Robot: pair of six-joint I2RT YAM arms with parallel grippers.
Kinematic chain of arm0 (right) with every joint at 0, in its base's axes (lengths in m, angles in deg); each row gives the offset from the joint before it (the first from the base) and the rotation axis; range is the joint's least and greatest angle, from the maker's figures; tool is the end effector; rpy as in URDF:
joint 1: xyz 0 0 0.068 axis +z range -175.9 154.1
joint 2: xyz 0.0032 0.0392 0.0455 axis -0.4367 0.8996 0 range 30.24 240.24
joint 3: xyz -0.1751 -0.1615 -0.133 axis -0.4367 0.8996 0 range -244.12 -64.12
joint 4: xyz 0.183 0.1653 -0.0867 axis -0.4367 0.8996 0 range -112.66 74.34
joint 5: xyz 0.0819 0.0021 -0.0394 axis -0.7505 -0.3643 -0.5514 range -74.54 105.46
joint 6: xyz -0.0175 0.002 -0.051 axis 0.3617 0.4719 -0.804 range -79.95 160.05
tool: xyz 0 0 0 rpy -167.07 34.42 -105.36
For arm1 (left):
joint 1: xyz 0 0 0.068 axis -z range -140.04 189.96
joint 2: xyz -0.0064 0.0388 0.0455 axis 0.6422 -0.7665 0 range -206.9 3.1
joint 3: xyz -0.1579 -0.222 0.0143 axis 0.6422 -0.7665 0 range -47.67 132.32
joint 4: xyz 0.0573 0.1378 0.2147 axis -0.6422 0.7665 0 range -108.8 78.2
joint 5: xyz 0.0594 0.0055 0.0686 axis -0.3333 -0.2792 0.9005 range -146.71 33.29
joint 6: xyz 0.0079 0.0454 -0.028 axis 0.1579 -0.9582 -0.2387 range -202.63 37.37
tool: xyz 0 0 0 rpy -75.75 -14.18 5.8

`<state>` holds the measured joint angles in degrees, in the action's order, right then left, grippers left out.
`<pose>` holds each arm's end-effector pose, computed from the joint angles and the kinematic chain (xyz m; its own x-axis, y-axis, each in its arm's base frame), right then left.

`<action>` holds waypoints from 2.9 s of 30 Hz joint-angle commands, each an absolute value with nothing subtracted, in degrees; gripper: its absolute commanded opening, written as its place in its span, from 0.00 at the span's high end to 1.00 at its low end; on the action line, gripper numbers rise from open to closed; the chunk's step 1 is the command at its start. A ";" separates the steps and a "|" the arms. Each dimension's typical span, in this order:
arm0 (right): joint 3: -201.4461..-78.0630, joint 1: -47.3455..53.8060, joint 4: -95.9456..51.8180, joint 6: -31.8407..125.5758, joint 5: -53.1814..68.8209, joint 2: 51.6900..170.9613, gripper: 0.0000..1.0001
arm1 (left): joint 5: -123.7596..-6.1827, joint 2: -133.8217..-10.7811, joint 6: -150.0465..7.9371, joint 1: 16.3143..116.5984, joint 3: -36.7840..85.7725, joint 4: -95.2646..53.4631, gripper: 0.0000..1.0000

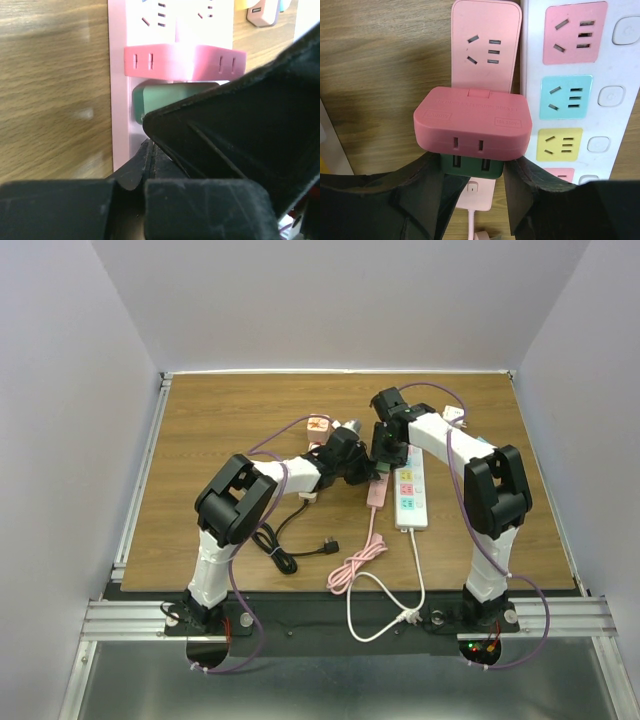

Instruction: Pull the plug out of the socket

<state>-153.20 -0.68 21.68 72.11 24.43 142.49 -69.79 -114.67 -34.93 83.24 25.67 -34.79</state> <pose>0.3738 0.1697 0.2158 -0.9031 0.1543 -0.4008 0.1328 0.9878 0.0810 0.3261 -0.3182 0.1666 -0.8344 -0.2039 -0.5121 0.2905 0.6268 -0.7230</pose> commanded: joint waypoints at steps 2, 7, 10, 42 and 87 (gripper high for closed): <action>-154.20 -0.32 18.56 73.71 22.93 139.76 1.00 | -66.03 -117.13 -35.00 83.99 25.10 -32.07 1.00; -159.30 -0.41 23.30 75.21 23.72 137.83 1.00 | -64.45 -119.41 -34.91 84.25 23.35 -28.03 1.00; -162.54 -0.41 25.93 76.08 24.86 137.12 1.00 | -64.36 -121.08 -35.08 84.34 22.99 -26.45 1.00; -169.41 -19.83 26.82 72.40 43.76 146.34 0.97 | -67.78 -107.91 -38.51 84.78 22.81 -28.11 1.00; -159.40 -6.65 15.85 40.79 20.04 138.09 0.00 | -70.51 -108.17 -39.57 85.22 24.13 -29.26 1.00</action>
<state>-160.96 -6.76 21.81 52.83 19.52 140.79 -70.23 -109.88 -39.06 84.91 22.98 -28.62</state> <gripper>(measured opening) 0.995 0.019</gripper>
